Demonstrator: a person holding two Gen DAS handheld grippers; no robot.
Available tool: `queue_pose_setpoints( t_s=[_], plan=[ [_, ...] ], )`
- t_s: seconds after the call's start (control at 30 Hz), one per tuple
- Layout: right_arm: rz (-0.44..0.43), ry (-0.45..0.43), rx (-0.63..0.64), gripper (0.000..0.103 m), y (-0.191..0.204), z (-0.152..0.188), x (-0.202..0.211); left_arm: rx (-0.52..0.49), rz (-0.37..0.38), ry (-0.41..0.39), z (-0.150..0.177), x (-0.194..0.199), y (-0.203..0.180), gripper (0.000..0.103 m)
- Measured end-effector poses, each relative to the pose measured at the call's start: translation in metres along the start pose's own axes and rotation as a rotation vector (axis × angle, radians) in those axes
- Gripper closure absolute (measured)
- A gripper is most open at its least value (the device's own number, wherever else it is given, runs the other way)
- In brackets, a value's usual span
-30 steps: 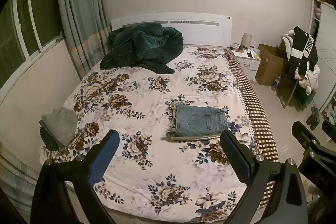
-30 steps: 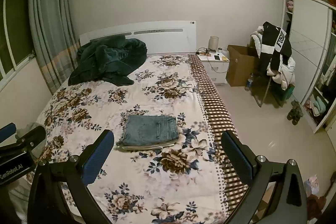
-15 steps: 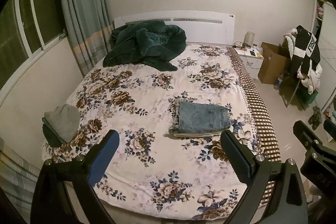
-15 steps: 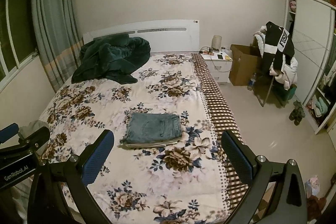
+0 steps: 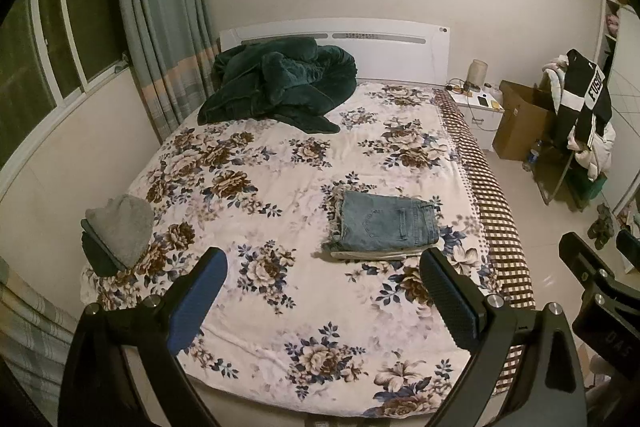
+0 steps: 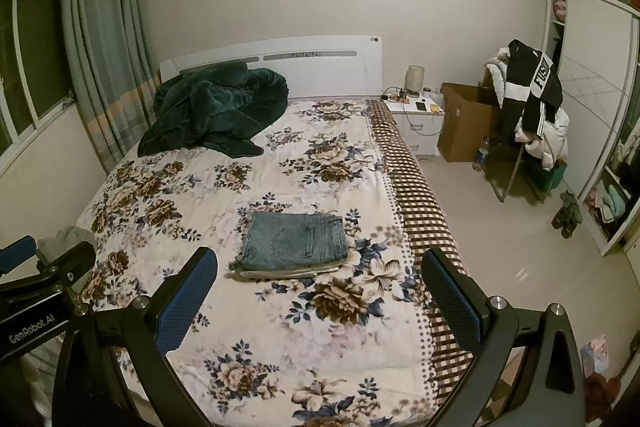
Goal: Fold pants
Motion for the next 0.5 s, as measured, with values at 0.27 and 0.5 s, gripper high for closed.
queue_pose_setpoints(
  t_s=[0.27,0.5],
  plan=[
    [-0.002,0.004,-0.003,0.000,-0.0006,0.0046,-0.0012,-0.012,-0.006,-0.005,0.0003,0.0014,-0.0038,0.005],
    [-0.004,0.003,-0.002,0.000,-0.0021,0.0068,-0.0026,-0.012,-0.007,-0.004,0.0007,0.0015,-0.0042,0.005]
  ],
)
Point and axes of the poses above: each gripper's, at about its wrist camera, not at the fingertips, and x roughly against the way its jaws point, y to its left, z to its underside, the point moved 10 cm from there along -x, roughly the way its jaws point
